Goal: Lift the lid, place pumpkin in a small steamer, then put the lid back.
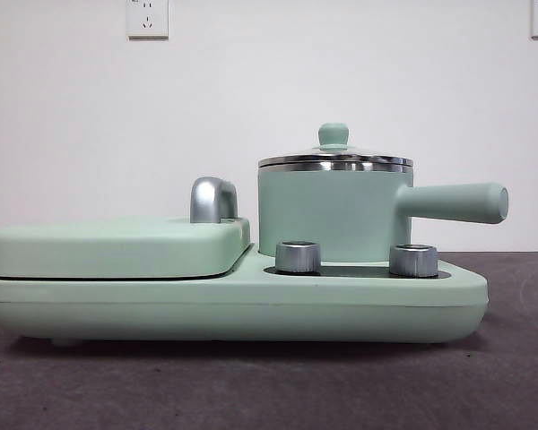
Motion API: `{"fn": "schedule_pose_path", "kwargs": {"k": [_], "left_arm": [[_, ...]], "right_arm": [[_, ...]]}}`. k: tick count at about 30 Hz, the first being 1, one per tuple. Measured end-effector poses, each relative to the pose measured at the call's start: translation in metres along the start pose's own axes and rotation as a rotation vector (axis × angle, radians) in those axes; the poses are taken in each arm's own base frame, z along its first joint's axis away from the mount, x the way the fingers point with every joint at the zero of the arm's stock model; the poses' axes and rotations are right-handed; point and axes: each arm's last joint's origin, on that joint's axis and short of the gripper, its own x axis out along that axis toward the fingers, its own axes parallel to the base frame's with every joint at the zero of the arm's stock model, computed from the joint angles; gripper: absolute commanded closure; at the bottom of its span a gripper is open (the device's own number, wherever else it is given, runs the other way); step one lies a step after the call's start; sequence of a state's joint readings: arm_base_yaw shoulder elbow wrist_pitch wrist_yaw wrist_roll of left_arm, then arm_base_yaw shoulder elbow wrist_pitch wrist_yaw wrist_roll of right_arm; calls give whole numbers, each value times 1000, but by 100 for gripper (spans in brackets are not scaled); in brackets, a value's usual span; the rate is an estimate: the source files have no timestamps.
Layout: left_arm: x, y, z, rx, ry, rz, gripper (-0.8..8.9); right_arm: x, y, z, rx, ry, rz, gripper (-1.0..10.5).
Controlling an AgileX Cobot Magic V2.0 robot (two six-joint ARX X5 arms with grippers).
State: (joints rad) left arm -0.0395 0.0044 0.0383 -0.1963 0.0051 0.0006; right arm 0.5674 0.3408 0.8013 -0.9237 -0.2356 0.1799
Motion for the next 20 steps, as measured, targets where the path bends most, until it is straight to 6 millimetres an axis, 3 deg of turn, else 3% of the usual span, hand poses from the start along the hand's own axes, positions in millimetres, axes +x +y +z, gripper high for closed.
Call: {"fn": "schedule_pose_path", "kwargs": {"k": [20], "left_arm": [[0,0,0,0,-4,0,802]], "right_arm": [[0,0,0,0,0,0,934]]}}
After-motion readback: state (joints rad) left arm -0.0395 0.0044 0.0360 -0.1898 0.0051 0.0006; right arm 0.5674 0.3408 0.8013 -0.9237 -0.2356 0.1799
